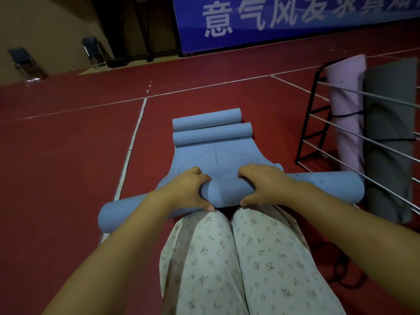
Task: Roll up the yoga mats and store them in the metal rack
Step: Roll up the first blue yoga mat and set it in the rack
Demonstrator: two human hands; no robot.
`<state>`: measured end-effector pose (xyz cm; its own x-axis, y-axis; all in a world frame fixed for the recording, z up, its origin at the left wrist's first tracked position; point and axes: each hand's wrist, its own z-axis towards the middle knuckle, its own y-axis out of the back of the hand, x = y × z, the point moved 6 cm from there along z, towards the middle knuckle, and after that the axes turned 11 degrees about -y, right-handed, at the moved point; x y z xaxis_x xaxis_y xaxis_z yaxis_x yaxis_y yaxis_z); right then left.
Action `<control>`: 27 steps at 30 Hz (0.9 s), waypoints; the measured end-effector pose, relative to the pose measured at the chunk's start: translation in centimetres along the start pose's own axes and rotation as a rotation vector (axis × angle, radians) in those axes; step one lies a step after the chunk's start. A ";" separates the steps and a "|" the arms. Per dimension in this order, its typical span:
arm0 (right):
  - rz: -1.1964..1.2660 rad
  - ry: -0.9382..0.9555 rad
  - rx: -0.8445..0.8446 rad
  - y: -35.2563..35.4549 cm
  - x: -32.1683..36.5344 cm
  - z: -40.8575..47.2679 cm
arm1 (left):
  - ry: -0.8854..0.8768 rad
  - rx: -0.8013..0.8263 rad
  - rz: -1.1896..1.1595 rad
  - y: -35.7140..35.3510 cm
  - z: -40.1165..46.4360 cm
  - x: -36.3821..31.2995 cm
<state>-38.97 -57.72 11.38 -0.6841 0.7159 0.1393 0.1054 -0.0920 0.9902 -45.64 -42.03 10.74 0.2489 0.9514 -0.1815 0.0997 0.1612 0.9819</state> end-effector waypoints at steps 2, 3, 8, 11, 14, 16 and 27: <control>0.015 -0.008 0.016 0.1 -0.3 0.2 | 0.024 -0.026 0.029 0.2 0.0 0.1; 0.021 -0.009 0.020 0.2 -0.4 0.3 | 0.035 -0.048 0.041 0.2 0.0 0.2; -0.133 0.029 0.002 -0.6 0.5 0.0 | -0.017 -0.172 0.078 0.3 -0.6 0.2; -0.179 0.030 -0.029 -0.4 0.9 -0.2 | -0.041 -0.194 0.110 0.5 -0.9 -0.1; -0.211 0.063 -0.043 1.0 1.3 -0.5 | -0.051 -0.181 0.159 1.5 -1.1 -1.0; -0.208 0.083 -0.060 2.3 1.6 -1.3 | -0.055 -0.178 0.152 2.7 -1.8 -1.8; 0.035 0.176 -0.081 3.8 3.5 -14.6 | -0.306 -0.270 0.265 3.7 -12.0 -12.1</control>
<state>-51.47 -65.64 15.80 -0.7975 0.5797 0.1671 0.0783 -0.1752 0.9814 -59.82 -49.79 17.25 0.5077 0.8546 0.1088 -0.2491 0.0247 0.9682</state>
